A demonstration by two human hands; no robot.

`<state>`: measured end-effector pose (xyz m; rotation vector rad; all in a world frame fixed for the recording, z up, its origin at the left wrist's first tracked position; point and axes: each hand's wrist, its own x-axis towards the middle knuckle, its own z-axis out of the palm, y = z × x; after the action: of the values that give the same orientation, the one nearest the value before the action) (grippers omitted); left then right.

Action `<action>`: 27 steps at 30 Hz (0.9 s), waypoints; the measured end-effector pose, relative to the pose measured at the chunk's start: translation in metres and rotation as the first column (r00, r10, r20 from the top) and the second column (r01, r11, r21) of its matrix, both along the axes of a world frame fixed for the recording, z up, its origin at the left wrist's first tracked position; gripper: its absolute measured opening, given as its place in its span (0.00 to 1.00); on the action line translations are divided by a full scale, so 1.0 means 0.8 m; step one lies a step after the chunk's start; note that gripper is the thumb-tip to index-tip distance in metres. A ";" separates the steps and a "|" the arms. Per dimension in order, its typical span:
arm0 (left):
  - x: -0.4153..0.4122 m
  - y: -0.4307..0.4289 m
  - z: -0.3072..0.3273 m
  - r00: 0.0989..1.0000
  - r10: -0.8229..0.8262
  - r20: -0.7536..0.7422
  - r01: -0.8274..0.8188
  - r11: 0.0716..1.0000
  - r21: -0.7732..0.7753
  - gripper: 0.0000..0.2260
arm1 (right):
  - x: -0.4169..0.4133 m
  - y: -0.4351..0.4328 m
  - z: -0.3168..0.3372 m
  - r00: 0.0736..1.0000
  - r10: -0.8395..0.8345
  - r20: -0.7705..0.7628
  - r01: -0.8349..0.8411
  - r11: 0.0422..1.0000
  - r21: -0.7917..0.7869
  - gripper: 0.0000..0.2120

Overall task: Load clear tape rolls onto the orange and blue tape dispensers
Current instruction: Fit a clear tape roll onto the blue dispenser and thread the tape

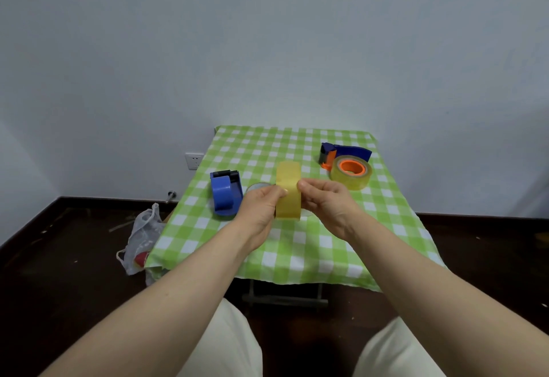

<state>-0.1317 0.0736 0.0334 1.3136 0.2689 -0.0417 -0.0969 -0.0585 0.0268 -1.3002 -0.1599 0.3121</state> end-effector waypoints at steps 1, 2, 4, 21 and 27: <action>0.002 0.000 -0.001 1.000 0.017 -0.010 -0.017 1.000 -0.012 0.11 | -0.001 0.001 -0.002 1.000 -0.004 0.004 0.004 1.000 -0.017 0.07; 0.003 0.001 -0.002 1.000 0.025 -0.016 -0.025 1.000 -0.018 0.13 | -0.002 0.001 -0.005 1.000 -0.008 -0.001 0.008 1.000 -0.022 0.08; 0.003 0.000 -0.001 0.999 0.030 -0.020 -0.031 0.999 -0.025 0.13 | -0.002 0.001 -0.007 1.000 -0.018 -0.024 0.018 1.000 -0.007 0.08; 0.009 0.018 -0.011 0.995 0.082 -0.061 -0.088 0.990 -0.107 0.12 | 0.008 0.013 -0.019 0.998 0.016 0.062 -0.002 0.973 -0.229 0.12; 0.007 0.013 -0.019 0.998 0.056 -0.041 -0.059 0.996 -0.072 0.09 | 0.013 0.018 -0.016 1.000 -0.005 -0.023 0.003 0.997 -0.080 0.05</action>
<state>-0.1261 0.0837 0.0184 1.2327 0.3356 -0.0285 -0.0863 -0.0444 0.0144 -1.3756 -0.1259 0.3333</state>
